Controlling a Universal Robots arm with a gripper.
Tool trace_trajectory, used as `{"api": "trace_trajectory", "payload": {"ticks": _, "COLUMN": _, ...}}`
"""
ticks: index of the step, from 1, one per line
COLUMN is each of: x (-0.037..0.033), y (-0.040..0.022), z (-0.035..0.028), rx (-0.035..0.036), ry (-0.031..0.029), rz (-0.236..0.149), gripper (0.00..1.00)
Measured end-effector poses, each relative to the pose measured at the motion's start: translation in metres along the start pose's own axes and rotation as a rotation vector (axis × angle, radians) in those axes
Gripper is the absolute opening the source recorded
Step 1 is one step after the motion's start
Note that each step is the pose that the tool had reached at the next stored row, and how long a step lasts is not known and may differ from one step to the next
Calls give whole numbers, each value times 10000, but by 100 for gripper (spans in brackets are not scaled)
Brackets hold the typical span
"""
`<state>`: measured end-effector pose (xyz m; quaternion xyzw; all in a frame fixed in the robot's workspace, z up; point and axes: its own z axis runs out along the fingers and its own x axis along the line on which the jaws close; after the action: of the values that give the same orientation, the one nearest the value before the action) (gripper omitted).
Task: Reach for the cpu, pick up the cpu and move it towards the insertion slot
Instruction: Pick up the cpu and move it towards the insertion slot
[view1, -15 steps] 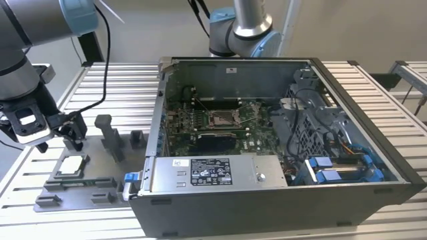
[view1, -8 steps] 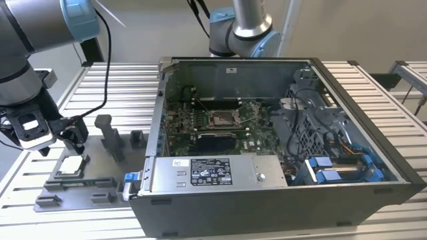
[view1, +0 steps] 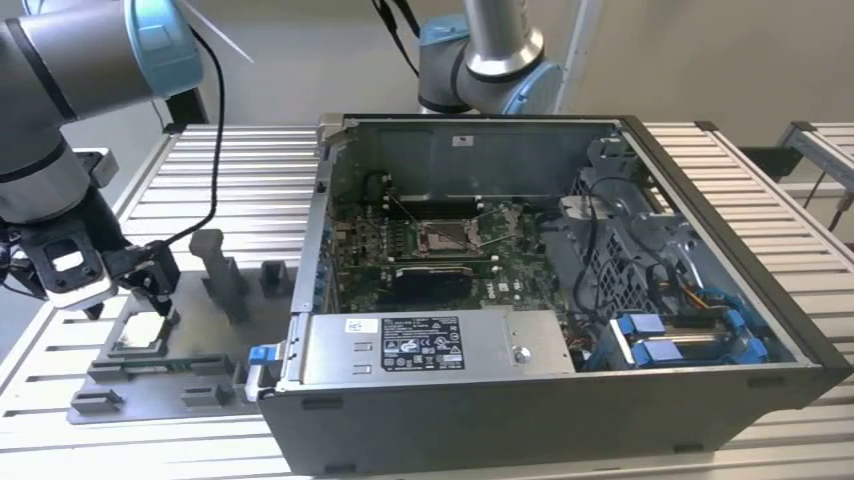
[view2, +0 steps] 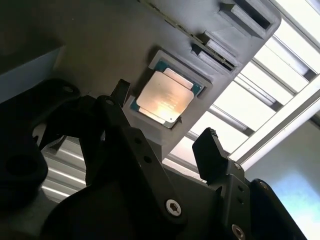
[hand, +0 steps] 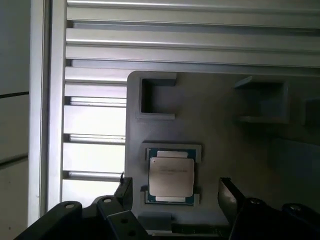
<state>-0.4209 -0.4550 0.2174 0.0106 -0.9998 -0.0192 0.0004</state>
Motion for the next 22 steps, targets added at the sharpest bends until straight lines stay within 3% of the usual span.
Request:
{"api": "trace_trajectory", "payload": {"ticks": 6, "x": 1, "y": -7, "z": 86, "rx": 1, "ry": 6, "rz": -133, "gripper": 100}}
{"api": "trace_trajectory", "payload": {"ticks": 22, "x": 14, "y": -13, "z": 232, "rx": 2, "ry": 8, "rz": -147, "gripper": 100}}
